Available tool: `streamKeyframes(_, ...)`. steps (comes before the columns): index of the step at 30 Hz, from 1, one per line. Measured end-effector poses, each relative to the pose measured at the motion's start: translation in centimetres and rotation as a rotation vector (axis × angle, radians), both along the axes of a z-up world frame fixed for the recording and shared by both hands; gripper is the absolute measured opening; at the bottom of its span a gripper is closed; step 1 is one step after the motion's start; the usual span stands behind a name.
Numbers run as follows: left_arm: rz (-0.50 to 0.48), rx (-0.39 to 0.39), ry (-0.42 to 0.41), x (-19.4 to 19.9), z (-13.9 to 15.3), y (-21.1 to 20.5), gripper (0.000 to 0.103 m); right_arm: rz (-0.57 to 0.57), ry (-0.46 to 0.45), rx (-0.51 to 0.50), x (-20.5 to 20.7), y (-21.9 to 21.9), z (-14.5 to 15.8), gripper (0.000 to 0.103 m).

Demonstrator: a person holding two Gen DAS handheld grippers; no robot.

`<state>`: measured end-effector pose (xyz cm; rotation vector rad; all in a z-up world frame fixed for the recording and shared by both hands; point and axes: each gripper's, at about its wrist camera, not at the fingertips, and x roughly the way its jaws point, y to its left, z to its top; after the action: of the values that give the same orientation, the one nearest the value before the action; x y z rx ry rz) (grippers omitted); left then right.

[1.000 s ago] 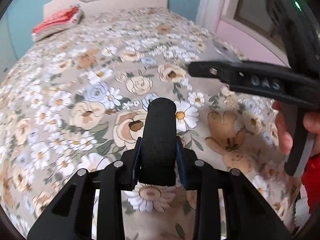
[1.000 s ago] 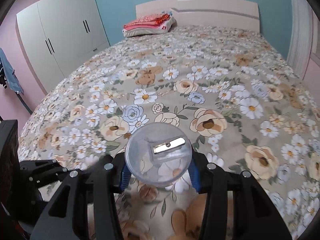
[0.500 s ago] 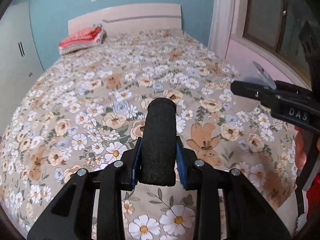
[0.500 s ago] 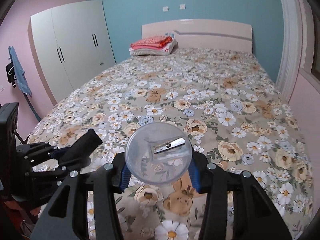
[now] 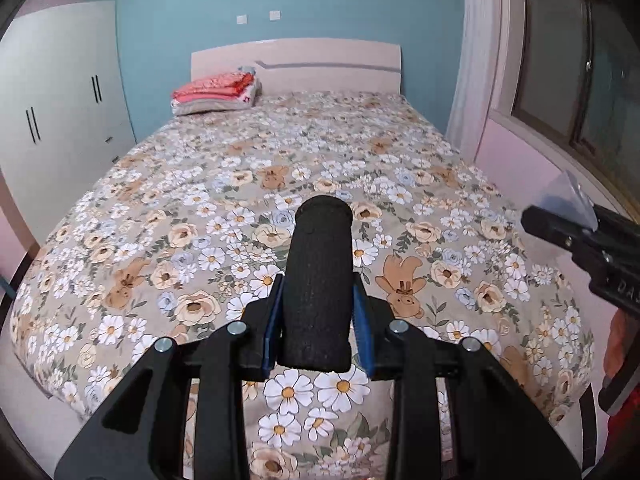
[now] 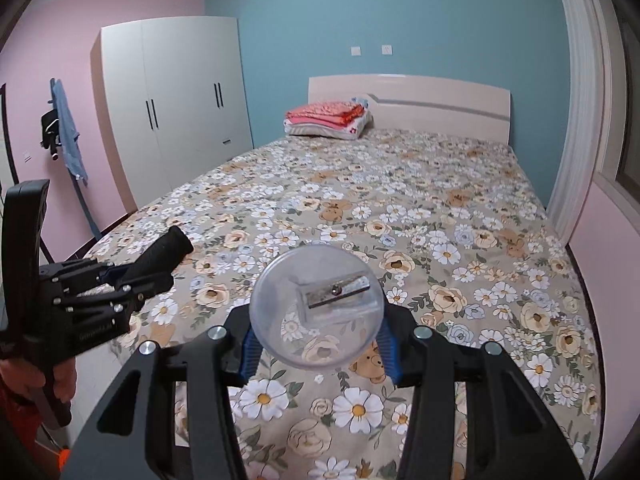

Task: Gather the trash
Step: 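Lift the foam roller and clear cup and carry them down over the lined bowl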

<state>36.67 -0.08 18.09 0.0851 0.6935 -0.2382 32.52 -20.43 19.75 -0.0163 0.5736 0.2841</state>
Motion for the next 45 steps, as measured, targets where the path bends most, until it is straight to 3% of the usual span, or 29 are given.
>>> streamKeyframes(5, 0.027, -0.006, -0.045, -4.0, 2.2, 0.7, 0.032, 0.014, -0.057, 0.003, -4.1, -0.2, 1.9, 0.05)
streamKeyframes(11, 0.027, -0.001, -0.069, -8.3, 2.9, 1.1, 0.032, 0.036, -0.094, -0.013, -8.3, -0.2, 2.6, 0.05)
streamKeyframes(23, -0.017, 0.002, -0.11, -16.7, 2.2, 1.6, 0.032, 0.085, -0.111, -0.068, -15.7, -0.3, 0.5, 0.05)
streamKeyframes(31, -0.031, 0.037, -0.09, -20.1, -2.9, 1.7, 0.032, 0.133, -0.059, -0.099, -18.7, 1.1, -3.9, 0.05)
streamKeyframes(41, -0.09, 0.072, 0.018, -21.5, -10.3, 0.2, 0.032, 0.151, 0.043, -0.145, -19.6, 2.1, -9.9, 0.05)
streamKeyframes(45, -0.079, 0.078, 0.104, -20.7, -14.8, 0.1, 0.032, 0.157, 0.095, -0.142, -19.5, 2.3, -12.4, 0.05)
